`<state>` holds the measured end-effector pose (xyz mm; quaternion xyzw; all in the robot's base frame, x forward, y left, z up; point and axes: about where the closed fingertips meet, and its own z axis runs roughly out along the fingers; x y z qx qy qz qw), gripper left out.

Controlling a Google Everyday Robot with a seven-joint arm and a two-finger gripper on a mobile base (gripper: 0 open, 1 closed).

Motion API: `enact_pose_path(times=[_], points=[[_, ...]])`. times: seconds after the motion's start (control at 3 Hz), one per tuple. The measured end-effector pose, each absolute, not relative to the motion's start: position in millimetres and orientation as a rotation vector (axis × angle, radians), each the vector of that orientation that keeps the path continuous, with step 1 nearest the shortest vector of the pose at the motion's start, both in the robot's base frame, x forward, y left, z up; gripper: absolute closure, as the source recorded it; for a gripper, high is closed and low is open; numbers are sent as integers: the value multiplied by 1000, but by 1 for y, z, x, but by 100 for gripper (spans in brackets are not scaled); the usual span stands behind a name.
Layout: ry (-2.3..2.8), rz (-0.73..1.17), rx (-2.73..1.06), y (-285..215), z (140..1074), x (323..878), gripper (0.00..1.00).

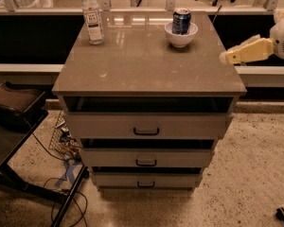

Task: Pick pepsi can from white bowl and place on counter

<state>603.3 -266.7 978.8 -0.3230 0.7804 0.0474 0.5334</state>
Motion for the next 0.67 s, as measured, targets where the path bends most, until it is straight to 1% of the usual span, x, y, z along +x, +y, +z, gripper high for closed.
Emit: enact_pose_path(times=[0.33,0.67], points=[[1786,68,-692,-271,998,622,0],[1783,65,-688,-272,999,623,0]])
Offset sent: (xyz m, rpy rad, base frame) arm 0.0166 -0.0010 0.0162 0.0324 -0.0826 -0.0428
